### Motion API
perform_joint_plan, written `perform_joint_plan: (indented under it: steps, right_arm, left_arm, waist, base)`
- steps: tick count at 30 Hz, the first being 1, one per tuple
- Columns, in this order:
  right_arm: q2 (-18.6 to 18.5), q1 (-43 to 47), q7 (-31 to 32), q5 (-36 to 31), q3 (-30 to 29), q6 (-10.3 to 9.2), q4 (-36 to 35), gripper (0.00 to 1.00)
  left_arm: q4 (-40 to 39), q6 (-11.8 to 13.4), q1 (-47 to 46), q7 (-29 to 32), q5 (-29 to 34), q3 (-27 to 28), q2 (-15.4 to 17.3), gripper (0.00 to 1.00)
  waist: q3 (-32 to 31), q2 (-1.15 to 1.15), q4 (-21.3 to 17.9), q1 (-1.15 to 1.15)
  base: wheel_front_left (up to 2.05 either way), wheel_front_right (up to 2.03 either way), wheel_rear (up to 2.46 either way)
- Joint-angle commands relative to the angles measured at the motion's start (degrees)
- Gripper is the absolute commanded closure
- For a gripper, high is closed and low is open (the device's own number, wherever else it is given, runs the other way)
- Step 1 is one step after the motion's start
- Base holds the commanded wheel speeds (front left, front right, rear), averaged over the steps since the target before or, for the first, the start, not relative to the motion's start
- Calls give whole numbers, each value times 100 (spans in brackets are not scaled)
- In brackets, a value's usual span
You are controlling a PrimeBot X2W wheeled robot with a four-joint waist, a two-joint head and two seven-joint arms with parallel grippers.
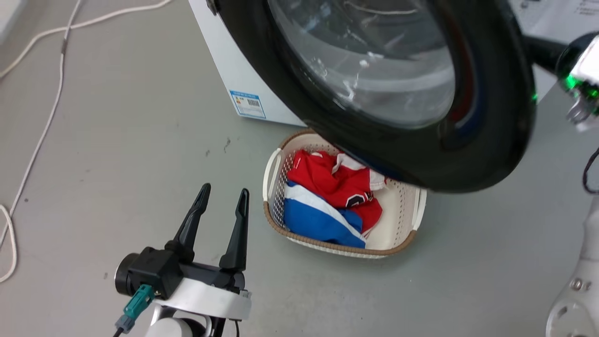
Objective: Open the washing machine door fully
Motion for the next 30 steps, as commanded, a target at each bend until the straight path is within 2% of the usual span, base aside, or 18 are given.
perform_joint_plan:
  steps: [1, 7, 13, 21, 30]
  right_arm:
    - [78, 359, 62, 110, 130, 0, -39, 100]
    - [108, 1074, 140, 577, 518, 0, -286, 100]
    - [115, 1658, -70, 1214, 1186, 0, -375, 100]
    - [114, 2237, -359, 1990, 2053, 0, -527, 100]
    - [116, 2560, -755, 2432, 2765, 1, -569, 100]
  left_arm:
    - [16, -9, 133, -16, 22, 31, -5, 0]
    - [26, 18, 428, -16, 16, 122, -5, 0]
    - [57, 18, 633, -16, 53, 149, -5, 0]
    - [58, 18, 822, -16, 84, 167, -5, 0]
    - [62, 12, 946, -16, 110, 206, -6, 0]
  waist:
    - [-276, 0, 46, 0]
    - [-721, 0, 164, 0]
    - [-1007, 0, 332, 0]
    - [-1234, 0, 626, 0]
    - [-1351, 0, 958, 0]
  base:
    - [0, 0, 0]
    - [0, 0, 0]
    - [0, 0, 0]
    - [0, 0, 0]
    - [0, 0, 0]
